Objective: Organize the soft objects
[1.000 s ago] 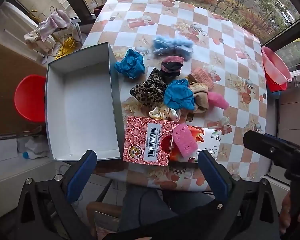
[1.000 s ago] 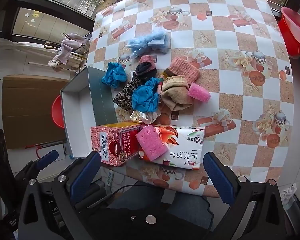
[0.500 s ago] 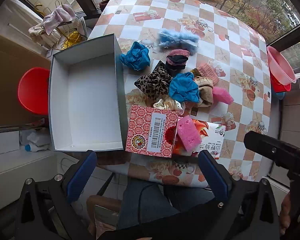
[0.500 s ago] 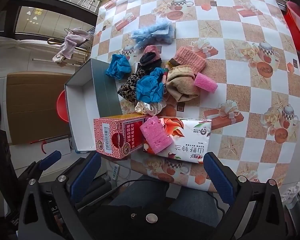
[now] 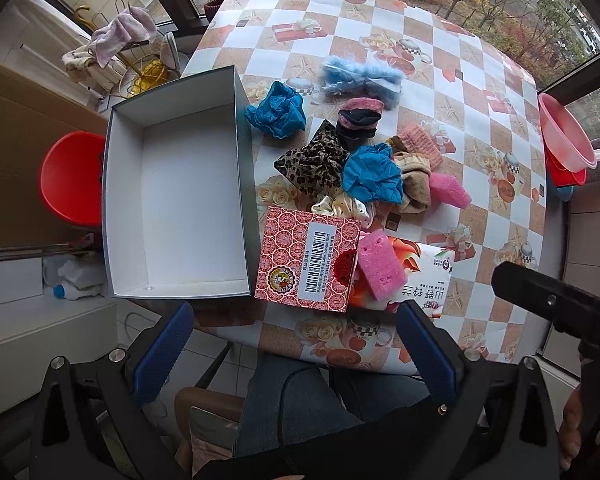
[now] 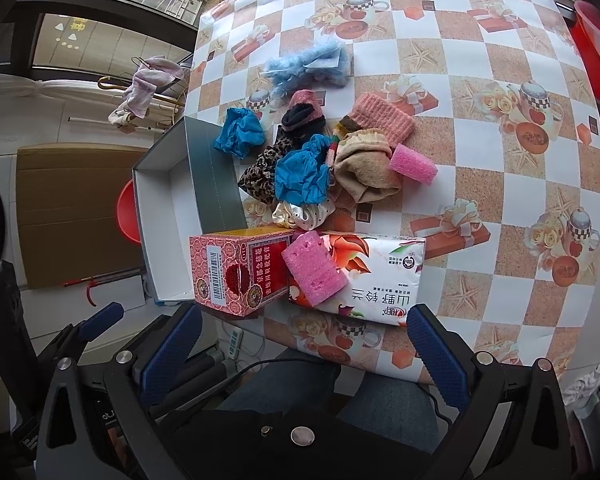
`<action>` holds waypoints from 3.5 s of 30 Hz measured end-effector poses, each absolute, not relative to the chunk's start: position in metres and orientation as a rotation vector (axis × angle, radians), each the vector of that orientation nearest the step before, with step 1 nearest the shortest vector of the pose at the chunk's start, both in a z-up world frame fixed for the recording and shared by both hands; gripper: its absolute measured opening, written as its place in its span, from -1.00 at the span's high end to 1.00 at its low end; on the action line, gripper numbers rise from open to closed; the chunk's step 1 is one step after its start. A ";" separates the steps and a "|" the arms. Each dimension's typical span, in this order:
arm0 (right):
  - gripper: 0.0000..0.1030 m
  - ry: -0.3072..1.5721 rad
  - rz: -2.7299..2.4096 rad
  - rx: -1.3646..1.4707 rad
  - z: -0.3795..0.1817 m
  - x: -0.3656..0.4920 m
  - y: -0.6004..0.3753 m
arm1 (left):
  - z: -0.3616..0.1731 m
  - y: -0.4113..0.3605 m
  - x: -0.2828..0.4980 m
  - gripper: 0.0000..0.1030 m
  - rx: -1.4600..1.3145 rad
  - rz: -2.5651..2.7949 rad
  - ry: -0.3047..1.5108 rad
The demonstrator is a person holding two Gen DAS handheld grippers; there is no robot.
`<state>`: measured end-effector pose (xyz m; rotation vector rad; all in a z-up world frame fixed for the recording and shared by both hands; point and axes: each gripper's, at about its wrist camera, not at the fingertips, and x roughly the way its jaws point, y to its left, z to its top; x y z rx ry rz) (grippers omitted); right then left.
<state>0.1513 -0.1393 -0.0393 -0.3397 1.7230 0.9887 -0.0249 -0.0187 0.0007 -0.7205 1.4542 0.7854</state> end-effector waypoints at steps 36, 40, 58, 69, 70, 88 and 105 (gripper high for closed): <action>-1.00 1.763 1.002 -0.330 -0.054 0.152 -0.142 | -0.005 -0.021 -0.024 -0.97 -0.731 0.800 1.508; -1.00 1.788 0.983 -0.301 -0.061 0.157 -0.144 | -0.010 -0.018 -0.019 -0.97 -0.721 0.788 1.527; -1.00 1.860 0.640 -0.108 -0.113 0.209 -0.169 | -0.069 0.070 0.067 -0.99 -0.560 0.643 1.630; -1.00 1.823 0.476 -0.018 -0.149 0.238 -0.167 | -0.122 0.133 0.147 -0.99 -0.532 0.614 1.546; -1.00 1.820 0.467 -0.017 -0.152 0.241 -0.166 | -0.126 0.135 0.152 -0.99 -0.527 0.614 1.541; -1.00 1.715 0.272 -0.381 -0.220 0.272 -0.149 | -0.157 0.161 0.175 -0.99 -0.549 0.626 1.520; -1.00 1.718 0.045 0.427 -0.215 0.301 -0.257 | -0.154 0.145 0.205 -0.99 -0.262 0.526 1.408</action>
